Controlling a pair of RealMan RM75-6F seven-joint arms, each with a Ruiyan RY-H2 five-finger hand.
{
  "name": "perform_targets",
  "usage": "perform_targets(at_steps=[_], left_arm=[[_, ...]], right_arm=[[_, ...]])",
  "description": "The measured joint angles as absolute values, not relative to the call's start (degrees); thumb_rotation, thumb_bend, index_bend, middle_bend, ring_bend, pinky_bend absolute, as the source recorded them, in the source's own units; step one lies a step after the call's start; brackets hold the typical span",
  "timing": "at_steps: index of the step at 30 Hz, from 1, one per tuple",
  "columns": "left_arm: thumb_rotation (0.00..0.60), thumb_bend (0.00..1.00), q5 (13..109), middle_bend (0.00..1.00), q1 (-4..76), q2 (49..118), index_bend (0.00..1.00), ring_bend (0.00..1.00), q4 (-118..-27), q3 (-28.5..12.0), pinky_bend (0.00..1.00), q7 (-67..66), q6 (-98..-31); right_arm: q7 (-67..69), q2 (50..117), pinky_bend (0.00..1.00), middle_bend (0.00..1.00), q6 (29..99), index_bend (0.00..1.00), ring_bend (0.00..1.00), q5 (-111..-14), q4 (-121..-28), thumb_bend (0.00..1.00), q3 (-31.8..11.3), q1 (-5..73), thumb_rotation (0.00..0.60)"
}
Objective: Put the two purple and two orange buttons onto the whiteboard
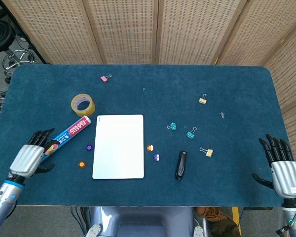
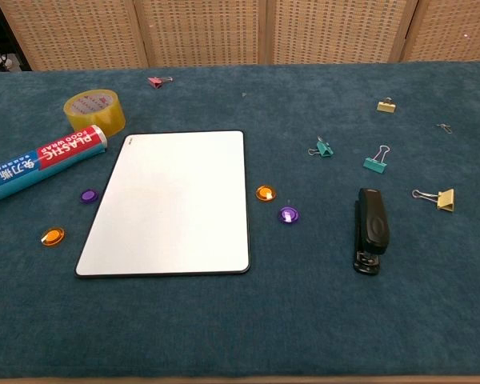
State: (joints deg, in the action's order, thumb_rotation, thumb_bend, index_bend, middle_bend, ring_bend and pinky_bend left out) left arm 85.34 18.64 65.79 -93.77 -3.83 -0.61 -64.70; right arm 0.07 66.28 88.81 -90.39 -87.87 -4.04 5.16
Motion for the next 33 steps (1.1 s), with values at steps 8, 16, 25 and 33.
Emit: perform_targets(at_steps=[8,16,25,33], left_arm=[[0.600,0.23,79.3,0.00,25.0,70.7,0.34,0.00,-92.4,-6.7,0.00,-7.4,-57.3],[0.600,0.24,73.4,0.00,29.4,77.9,0.34,0.00,-87.1,-7.3,0.00,-16.5,-52.7],[0.600,0.24,70.5,0.00,32.2,83.8,0.34,0.00,-80.9,-6.8,0.00,-19.4,-50.6],[0.600,0.24,67.2,0.00,34.0,87.4,0.35,0.00,-77.9,-7.2,0.00,-22.3,-50.1]], right_arm=[[1.4,65.8,0.00,0.00,88.1,0.00,0.00,-89.2,-87.8,0.00,-4.4,5.3,0.600],[2.7,65.3,0.00,0.00,87.5,0.00,0.00,-88.1,-87.8,0.00,-4.8,5.3,0.600],[3.8,64.9,0.00,0.00,86.9,0.00,0.00,-87.2,-87.7,0.00,-5.1,5.4,0.600],[3.9,64.8,0.00,0.00,86.6,0.00,0.00,-86.9,-87.5,0.00,-5.1,5.4,0.600]])
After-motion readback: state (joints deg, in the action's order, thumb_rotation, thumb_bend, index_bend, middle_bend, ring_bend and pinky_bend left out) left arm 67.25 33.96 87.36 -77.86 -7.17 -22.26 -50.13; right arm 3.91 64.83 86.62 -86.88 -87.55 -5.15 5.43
